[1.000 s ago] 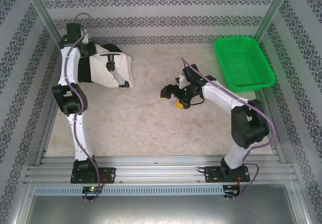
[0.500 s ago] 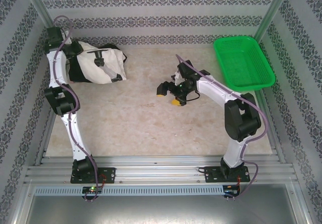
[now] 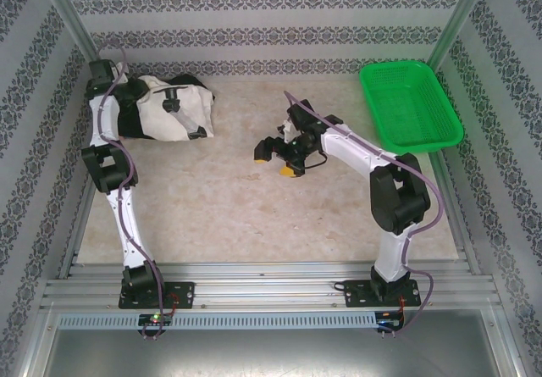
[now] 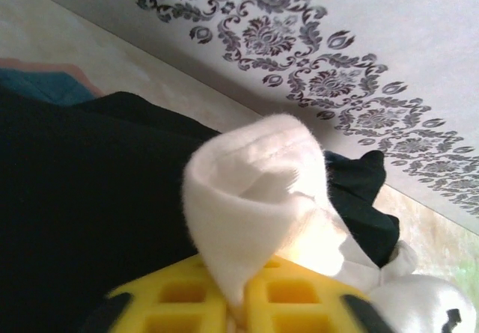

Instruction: Fold and stack the t-shirts

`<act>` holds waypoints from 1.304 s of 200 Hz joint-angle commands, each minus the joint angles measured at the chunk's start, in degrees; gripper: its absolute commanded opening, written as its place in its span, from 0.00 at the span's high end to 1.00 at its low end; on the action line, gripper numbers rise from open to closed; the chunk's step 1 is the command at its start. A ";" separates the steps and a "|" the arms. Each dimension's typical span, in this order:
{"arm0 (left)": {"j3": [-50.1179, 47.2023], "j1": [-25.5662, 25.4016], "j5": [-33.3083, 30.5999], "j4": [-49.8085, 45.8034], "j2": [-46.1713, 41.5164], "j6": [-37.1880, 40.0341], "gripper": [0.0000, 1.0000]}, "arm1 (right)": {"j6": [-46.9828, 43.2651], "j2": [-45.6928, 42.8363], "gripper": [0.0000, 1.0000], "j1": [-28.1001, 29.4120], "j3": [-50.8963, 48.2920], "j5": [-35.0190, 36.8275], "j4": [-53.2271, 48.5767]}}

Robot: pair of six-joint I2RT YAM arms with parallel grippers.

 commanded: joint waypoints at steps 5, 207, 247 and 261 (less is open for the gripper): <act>-1.42 0.32 4.77 6.91 0.93 -6.16 0.57 | 0.54 -0.51 0.02 0.47 -0.23 0.06 -1.11; -68.91 9.75 18.18 21.89 -42.15 -15.03 0.08 | -0.78 -13.21 0.02 -0.06 -7.48 -2.01 2.37; -79.09 9.70 19.50 41.94 -39.14 -25.99 0.11 | -0.51 -13.13 0.02 -0.16 -7.93 -2.14 2.90; -81.73 9.62 19.65 49.81 -37.74 -30.20 0.12 | -0.34 -13.05 0.02 -0.15 -7.93 -2.03 2.91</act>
